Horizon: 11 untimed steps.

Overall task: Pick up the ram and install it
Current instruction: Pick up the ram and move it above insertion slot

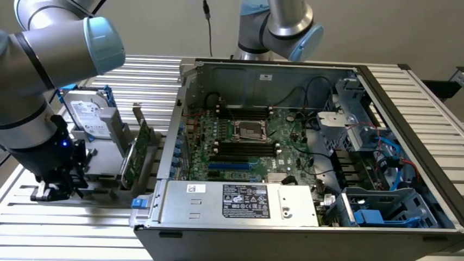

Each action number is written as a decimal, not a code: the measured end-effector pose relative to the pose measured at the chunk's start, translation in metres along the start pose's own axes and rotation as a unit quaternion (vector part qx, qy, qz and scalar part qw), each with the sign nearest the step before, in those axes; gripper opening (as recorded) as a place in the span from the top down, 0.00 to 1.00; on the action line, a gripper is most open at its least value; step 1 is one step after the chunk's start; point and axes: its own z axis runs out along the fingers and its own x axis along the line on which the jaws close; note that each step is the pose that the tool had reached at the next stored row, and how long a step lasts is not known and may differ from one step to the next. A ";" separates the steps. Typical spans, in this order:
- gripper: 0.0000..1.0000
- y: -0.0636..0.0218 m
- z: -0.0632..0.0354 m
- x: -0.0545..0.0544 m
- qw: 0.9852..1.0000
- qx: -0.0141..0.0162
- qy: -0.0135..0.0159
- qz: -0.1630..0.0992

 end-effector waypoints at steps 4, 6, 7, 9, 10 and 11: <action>0.70 -0.0001 0.0005 0.000 1.000 0.000 -0.001 0.000; 0.72 -0.0001 0.0005 0.000 1.000 0.000 -0.002 0.000; 0.78 0.0000 0.0005 0.000 1.000 -0.001 -0.002 0.000; 0.78 0.0000 0.0006 0.000 1.000 -0.001 -0.002 0.000; 0.85 0.0000 0.0007 0.000 1.000 -0.001 -0.002 0.000; 0.85 0.0000 0.0007 0.000 1.000 -0.001 -0.002 0.000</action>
